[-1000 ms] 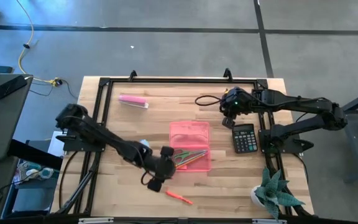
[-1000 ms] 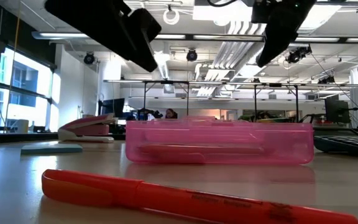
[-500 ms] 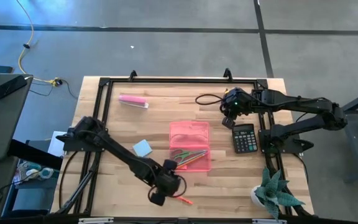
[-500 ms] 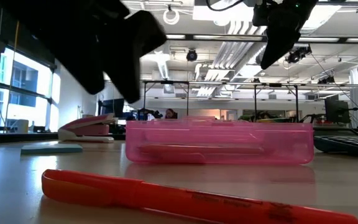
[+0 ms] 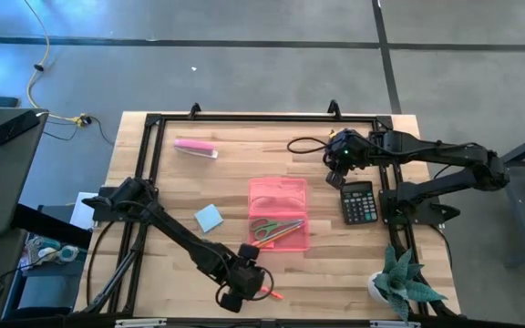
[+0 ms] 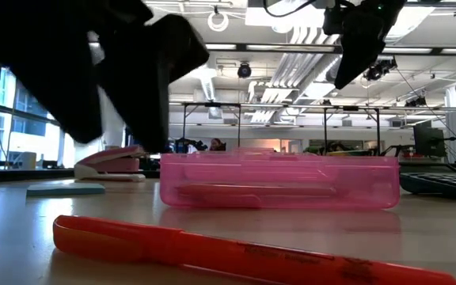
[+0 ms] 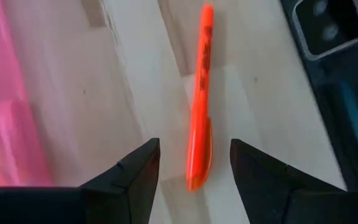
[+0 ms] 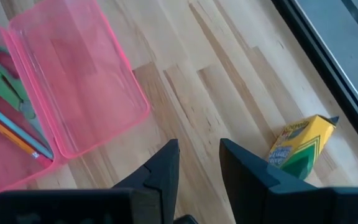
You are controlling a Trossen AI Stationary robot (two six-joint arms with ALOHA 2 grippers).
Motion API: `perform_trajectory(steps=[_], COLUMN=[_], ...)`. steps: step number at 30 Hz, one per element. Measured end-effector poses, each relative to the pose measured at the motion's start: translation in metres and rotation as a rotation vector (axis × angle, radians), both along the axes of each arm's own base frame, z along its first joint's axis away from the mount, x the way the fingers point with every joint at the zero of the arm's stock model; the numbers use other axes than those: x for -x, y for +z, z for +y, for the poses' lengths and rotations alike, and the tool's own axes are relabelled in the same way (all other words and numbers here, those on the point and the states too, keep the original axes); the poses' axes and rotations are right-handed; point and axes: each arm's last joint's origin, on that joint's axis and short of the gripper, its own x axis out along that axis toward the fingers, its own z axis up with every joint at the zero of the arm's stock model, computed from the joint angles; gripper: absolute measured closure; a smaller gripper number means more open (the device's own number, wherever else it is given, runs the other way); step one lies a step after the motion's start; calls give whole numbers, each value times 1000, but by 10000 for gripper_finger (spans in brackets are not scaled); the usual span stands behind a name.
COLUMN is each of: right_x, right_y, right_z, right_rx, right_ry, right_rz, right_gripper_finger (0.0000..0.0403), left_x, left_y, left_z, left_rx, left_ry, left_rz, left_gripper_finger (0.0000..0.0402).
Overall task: Pack school essentials
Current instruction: Put the pen into the supply box
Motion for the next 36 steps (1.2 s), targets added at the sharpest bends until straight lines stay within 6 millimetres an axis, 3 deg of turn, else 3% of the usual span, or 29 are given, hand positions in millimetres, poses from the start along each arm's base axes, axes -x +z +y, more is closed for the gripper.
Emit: perform_trajectory(steps=[8,22,36], right_x=[0,0,0], right_y=[0,0,0], right_z=[0,0,0], right_rx=[0,4,4], right_ry=[0,7,7], right_rz=[3,3,4], right_gripper_finger=[295,295,295], left_x=[-2,-10,-10], left_y=[-28,-47,-49], left_z=[-4,5,6], left_rx=[-13,18,-1], left_ry=[4,66,80], left_rz=[68,116,119], left_gripper_finger=[218,220,350])
